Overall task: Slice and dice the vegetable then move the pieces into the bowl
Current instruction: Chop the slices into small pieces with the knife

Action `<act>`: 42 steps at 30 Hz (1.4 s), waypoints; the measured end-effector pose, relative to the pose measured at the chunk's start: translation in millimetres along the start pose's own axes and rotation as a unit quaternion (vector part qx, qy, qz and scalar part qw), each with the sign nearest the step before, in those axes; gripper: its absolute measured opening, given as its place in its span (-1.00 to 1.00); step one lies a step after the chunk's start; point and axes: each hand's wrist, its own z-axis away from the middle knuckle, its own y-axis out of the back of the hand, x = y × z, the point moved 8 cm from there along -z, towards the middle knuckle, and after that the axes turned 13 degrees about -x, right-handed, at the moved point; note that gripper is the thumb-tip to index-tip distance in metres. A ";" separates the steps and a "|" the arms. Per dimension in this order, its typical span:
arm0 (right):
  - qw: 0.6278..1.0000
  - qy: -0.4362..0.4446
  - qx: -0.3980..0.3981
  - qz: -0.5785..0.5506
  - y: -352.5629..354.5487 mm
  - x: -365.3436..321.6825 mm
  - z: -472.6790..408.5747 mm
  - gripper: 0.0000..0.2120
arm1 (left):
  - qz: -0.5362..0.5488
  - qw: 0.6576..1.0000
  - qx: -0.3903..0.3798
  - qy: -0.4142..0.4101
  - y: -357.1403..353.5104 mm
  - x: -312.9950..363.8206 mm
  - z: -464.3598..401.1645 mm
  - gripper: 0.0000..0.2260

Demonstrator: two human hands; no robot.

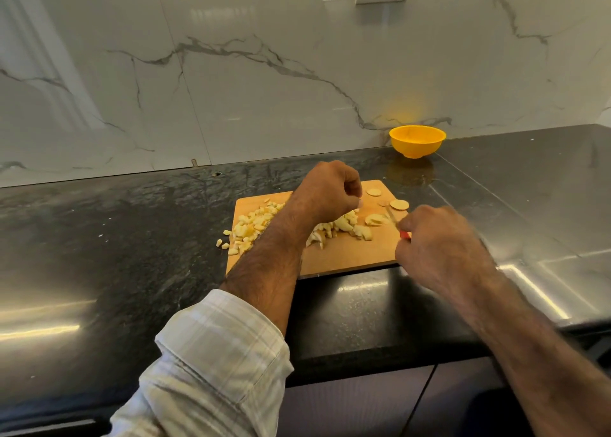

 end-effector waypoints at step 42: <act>0.998 0.024 -0.021 -0.062 -7.1 19.6 -8.3 -0.60 | -0.143 0.982 -0.112 0.054 -36.6 17.1 -22.6 -0.87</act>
